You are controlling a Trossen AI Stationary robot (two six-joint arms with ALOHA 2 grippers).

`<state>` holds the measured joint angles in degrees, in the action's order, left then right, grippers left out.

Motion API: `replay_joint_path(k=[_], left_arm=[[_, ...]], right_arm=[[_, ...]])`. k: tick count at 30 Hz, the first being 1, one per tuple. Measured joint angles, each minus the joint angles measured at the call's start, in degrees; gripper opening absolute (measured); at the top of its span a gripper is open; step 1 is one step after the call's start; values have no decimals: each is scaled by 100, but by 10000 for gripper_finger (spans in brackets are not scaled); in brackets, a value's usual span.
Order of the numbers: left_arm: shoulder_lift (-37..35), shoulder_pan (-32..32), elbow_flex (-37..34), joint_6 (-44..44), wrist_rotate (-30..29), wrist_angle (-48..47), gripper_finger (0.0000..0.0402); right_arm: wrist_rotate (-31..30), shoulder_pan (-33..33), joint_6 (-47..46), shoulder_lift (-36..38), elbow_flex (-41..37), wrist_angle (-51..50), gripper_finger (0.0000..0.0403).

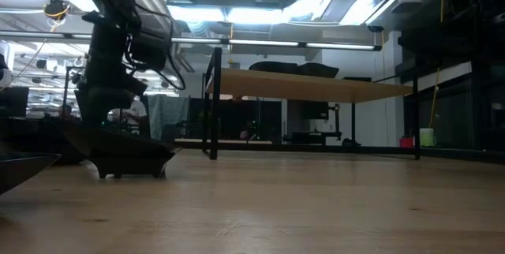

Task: Pick & Place Mini shaped plates
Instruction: Stack the leaf-shaped plate on top of the leaf-shaped plate on the shelf

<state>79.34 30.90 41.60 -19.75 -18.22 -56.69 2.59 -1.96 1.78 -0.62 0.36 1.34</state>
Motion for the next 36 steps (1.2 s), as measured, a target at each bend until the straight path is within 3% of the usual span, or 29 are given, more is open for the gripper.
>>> replay_joint_path(k=[10,17,30,36], left_arm=[[596,190,0,92,-306,101,148],[635,318,0,248,-240,264,139],[635,487,0,251,-220,267,10],[635,461,0,238,-275,269,2]], right_arm=[[2,0,0,0,0,0,132],[2,-2,0,0,0,0,132],[2,0,0,0,0,0,132],[2,0,0,0,0,0,132]])
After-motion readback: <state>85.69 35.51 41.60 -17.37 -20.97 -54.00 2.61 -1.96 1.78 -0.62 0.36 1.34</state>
